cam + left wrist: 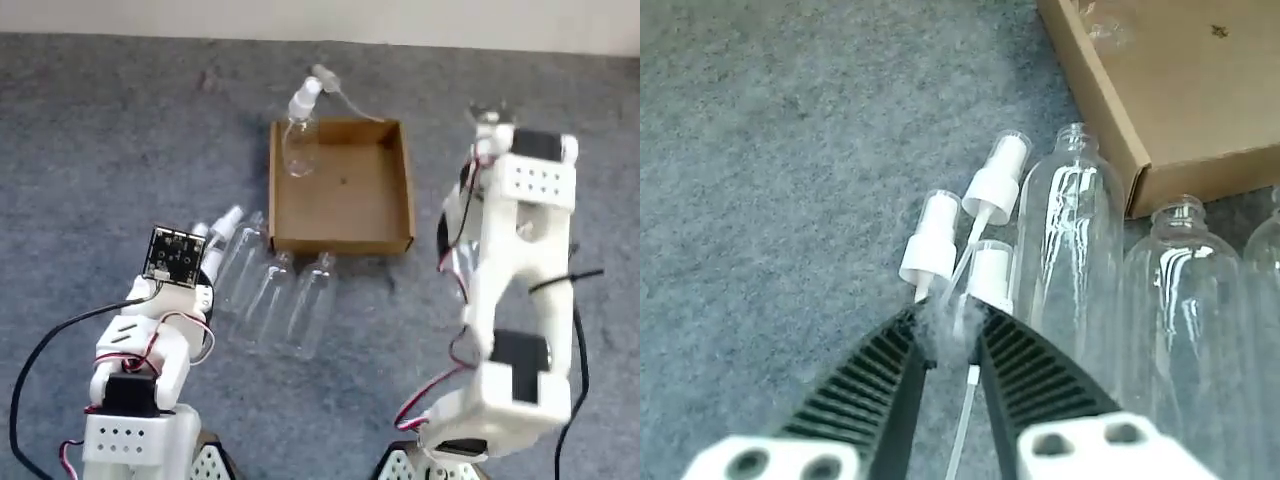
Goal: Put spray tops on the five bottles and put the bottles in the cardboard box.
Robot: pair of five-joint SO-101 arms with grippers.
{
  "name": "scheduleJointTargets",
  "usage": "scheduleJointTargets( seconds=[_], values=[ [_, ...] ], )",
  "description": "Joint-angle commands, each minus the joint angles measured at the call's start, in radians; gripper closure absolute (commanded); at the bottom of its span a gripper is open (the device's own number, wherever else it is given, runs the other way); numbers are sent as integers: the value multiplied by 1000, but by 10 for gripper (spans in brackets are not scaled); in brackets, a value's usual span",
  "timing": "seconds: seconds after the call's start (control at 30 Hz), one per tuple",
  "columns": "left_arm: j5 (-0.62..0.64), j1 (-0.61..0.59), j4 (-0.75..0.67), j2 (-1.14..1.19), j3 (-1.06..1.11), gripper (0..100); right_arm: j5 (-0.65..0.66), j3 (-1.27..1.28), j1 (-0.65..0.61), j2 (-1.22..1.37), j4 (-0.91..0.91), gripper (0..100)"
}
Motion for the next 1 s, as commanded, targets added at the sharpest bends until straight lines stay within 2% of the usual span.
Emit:
scheduleJointTargets(
  seconds=[0.0,0.1,0.2,0.27,0.37,0.47,0.53,0.7,0.83,0.97],
  values=[
    [-9,-10,-21,-8,-5,995,31,266,8,-96,-275,995],
    [-9,-10,-21,-8,-2,995,32,433,12,-97,-509,995],
    [-9,-10,-21,-8,-2,995,49,492,36,-97,-631,983],
    [-9,-10,-21,-8,-2,995,84,495,54,-96,-634,922],
    [-9,-10,-21,-8,-2,995,89,493,62,-101,-619,779],
    [-9,-10,-21,-8,-2,995,180,489,71,-104,-513,668],
    [-9,-10,-21,-8,-2,995,207,435,68,-116,-450,657],
    [-9,-10,-21,-8,-2,995,160,214,36,-162,-375,678],
    [-9,-7,-21,-8,-2,995,89,12,-77,-116,-340,678],
    [-9,-5,-21,-8,-1,995,-3,-180,-191,50,-417,678]
  ],
)
